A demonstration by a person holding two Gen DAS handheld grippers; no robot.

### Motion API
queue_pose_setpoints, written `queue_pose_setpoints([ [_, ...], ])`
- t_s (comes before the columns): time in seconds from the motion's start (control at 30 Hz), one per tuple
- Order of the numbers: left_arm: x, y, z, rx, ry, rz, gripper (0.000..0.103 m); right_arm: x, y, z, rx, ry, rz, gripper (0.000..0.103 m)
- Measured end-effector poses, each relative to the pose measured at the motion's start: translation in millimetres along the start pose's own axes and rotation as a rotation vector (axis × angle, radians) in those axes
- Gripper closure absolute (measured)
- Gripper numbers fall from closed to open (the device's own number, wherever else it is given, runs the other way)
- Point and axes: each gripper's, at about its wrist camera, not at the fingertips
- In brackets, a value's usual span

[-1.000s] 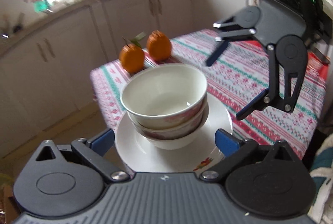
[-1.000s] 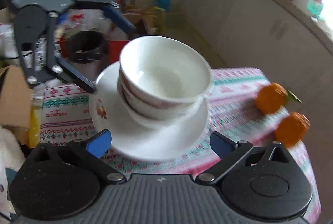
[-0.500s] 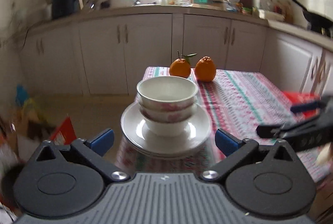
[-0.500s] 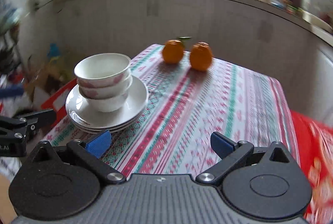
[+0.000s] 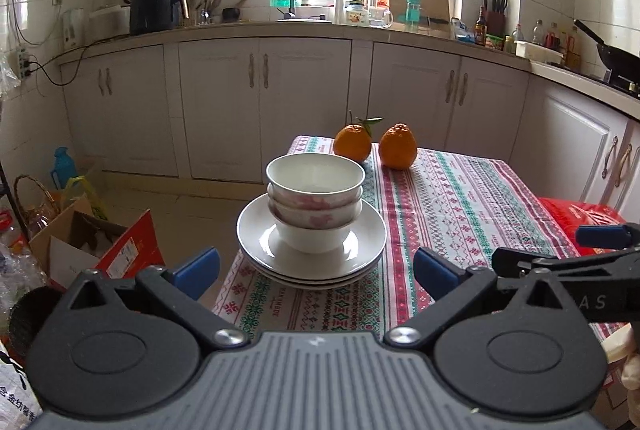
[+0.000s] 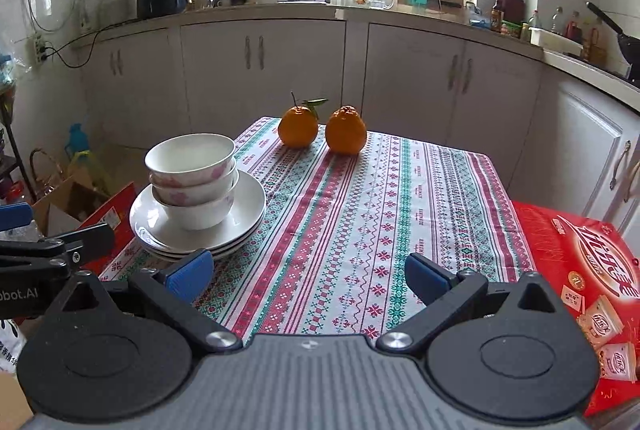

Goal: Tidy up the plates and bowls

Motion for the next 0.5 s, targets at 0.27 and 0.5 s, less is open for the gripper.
queue_pose_setpoints([
  [0.27,1.4,-1.8,-1.3,-0.013,0.010,0.001,0.001,-0.5,1.4,-0.2,-0.001,-0.007,-0.025,0.000],
  [0.5,3.8,-0.4,-2.0,-0.020,0.018,0.001,0.001,0.5,3.8,-0.6,-0.003,-0.012,-0.034,0.000],
])
Point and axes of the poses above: each gripper's, at about its wrist camera, not at the fingertips, and x roughly the way its jaws point, y to its left, z to its top, and after that the axes turned 6 degrees about x, right-handed
